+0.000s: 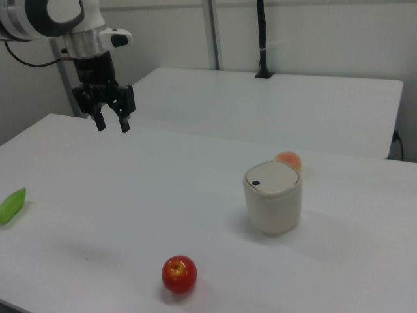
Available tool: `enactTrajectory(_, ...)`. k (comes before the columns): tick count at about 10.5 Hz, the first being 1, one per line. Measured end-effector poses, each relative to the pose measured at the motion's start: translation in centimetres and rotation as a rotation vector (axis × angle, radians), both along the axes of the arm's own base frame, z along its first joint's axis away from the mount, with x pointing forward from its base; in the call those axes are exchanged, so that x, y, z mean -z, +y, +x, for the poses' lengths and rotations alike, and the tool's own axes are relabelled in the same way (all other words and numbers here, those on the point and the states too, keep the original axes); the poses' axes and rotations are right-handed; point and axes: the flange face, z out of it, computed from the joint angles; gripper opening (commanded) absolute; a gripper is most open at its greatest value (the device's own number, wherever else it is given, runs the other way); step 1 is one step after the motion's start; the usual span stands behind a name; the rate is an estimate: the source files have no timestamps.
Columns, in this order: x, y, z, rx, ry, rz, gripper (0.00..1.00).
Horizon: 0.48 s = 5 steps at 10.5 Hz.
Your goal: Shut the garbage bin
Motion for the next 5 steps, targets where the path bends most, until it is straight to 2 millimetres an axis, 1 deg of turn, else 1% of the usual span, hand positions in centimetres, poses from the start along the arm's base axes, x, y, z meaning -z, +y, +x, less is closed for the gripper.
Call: enactTrajectory(5,-0.4,-1.8,0.0,0.044,-0.009,0.0,1.0)
